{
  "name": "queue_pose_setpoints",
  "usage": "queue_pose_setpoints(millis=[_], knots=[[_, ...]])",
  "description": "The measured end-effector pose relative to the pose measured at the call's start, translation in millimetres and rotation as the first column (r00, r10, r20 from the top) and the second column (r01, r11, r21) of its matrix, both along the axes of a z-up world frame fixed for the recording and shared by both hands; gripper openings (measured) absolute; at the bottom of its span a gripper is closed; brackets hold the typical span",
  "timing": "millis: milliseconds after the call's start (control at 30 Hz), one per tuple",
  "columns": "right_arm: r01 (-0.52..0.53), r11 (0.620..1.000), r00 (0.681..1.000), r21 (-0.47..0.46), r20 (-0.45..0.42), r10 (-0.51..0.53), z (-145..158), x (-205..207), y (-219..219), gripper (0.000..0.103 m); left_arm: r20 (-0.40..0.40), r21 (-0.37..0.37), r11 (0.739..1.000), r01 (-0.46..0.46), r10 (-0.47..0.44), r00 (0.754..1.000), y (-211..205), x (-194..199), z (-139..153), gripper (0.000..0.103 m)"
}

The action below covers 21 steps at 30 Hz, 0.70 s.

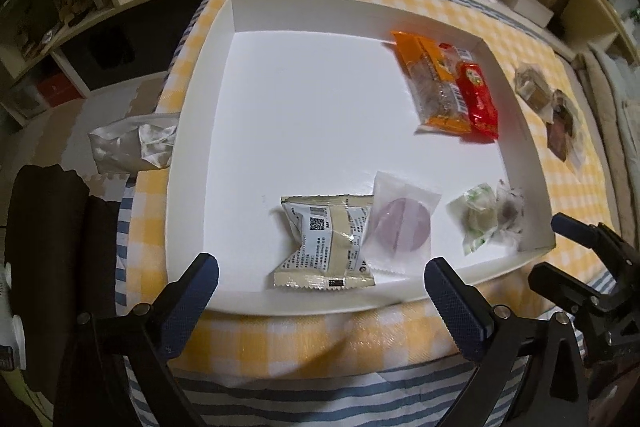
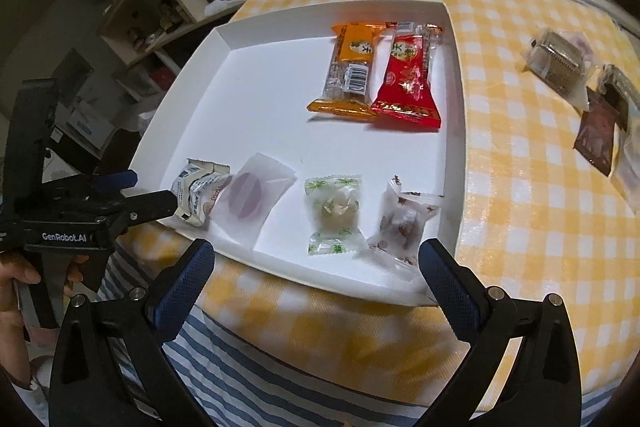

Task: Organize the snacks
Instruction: 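Withdraw both tools from the tray toward the remaining snacks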

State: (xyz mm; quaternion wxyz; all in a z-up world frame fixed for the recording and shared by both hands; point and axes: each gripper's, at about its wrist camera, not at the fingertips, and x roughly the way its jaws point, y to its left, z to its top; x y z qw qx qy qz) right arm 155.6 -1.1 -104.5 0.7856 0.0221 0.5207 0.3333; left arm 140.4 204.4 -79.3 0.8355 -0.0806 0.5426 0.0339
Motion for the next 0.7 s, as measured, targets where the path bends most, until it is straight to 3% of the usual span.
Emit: queue_pose_setpoints(millis=[700], knots=[[0.081,0.997,0.991,0.012,0.107,-0.082,50,2,-53,0.103,0.17,0.01,0.997,0.072,-0.073,0.983,-36,-35,63,0.103]])
